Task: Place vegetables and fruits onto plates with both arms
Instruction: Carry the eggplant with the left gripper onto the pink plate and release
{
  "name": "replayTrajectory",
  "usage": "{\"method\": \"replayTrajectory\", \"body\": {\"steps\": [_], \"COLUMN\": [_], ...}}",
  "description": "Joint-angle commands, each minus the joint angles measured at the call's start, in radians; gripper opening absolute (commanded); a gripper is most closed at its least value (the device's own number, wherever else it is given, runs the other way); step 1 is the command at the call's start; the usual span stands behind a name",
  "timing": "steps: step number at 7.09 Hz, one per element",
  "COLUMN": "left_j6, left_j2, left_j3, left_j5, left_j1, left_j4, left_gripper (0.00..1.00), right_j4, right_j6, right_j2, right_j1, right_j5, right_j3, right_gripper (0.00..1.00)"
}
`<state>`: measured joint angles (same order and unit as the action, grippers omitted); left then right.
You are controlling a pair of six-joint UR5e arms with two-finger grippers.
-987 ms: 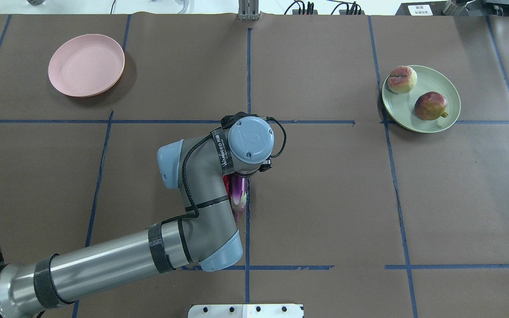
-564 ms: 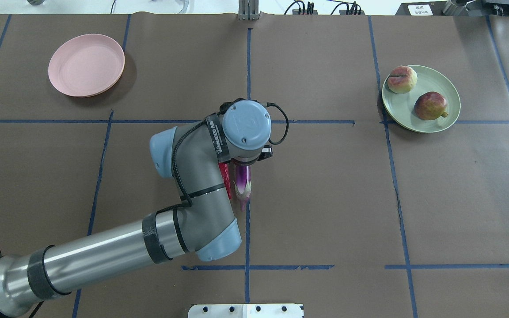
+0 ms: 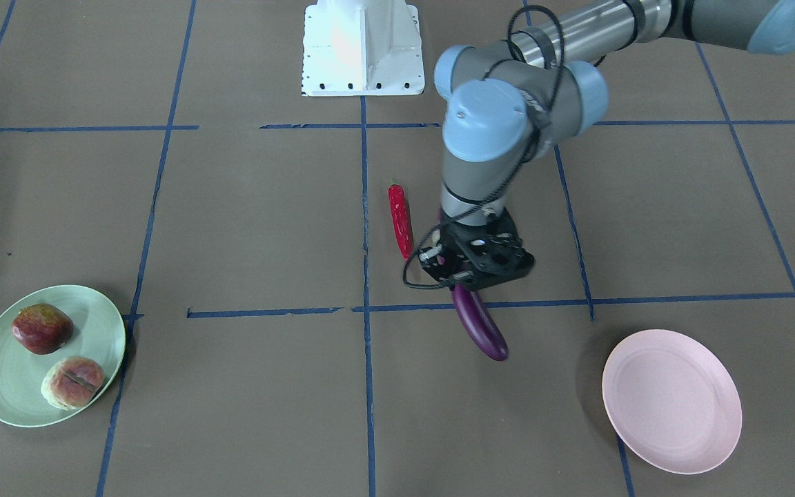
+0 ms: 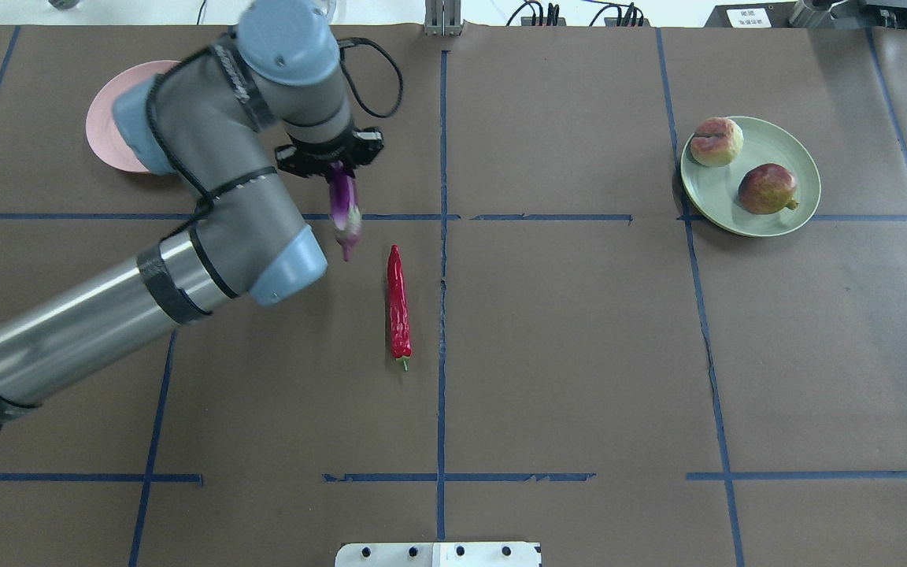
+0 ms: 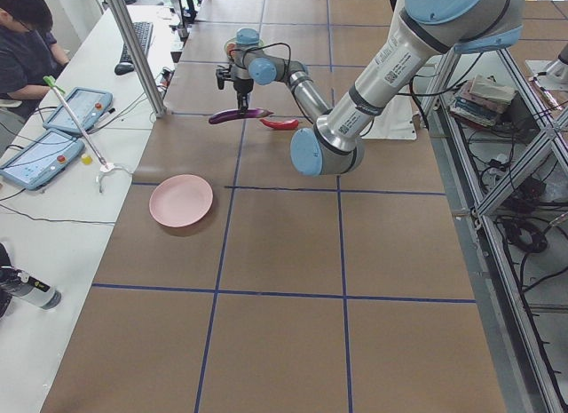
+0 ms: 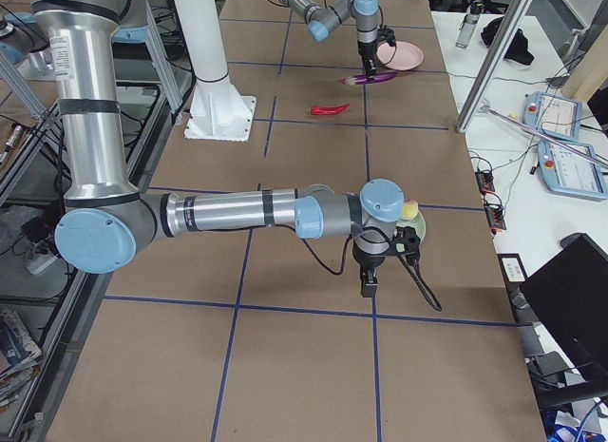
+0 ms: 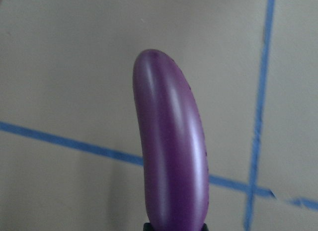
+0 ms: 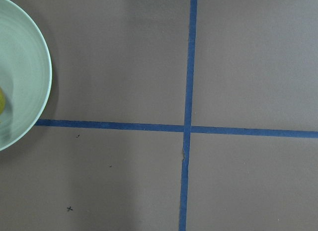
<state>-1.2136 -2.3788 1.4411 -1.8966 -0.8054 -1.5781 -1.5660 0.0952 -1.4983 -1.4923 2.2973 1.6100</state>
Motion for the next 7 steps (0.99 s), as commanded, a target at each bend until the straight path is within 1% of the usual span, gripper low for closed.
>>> {"method": "replayTrajectory", "body": {"steps": [1,2,3,4,5,6,7], "left_j6": [0.389,0.472,0.477,0.477,0.512,0.555,0.556], "left_j2": [0.047,0.044,0.024,0.018,0.023,0.033,0.033], "left_j3": [-0.191,-0.346,-0.507,-0.549,-0.548,-0.545,-0.519], "left_j5": [-0.147,-0.148,-0.145,-0.144,-0.144,-0.145,-0.165], "left_j1": [-0.238,-0.279,-0.287,-0.282,-0.278,-0.281,-0.282], "left_j4": [-0.013,-0.14,-0.296,-0.342,-0.346,-0.387,-0.387], "left_gripper": [0.0,0.0,0.0,0.05,0.86,1.0,1.0], "right_j4": [0.0,0.0,0.0,0.0,0.0,0.0,0.0], "right_j6": [0.0,0.0,0.001,0.001,0.001,0.001,0.001], "right_j2": [0.0,0.0,0.0,0.0,0.0,0.001,0.001], "right_j1": [0.01,0.01,0.01,0.014,0.014,0.014,0.014], "right_j5": [0.001,0.001,0.001,0.001,0.01,0.01,0.01], "right_j3": [-0.002,-0.002,-0.004,-0.002,-0.002,-0.002,-0.001], "right_gripper": [1.0,1.0,1.0,1.0,1.0,1.0,1.0]}}
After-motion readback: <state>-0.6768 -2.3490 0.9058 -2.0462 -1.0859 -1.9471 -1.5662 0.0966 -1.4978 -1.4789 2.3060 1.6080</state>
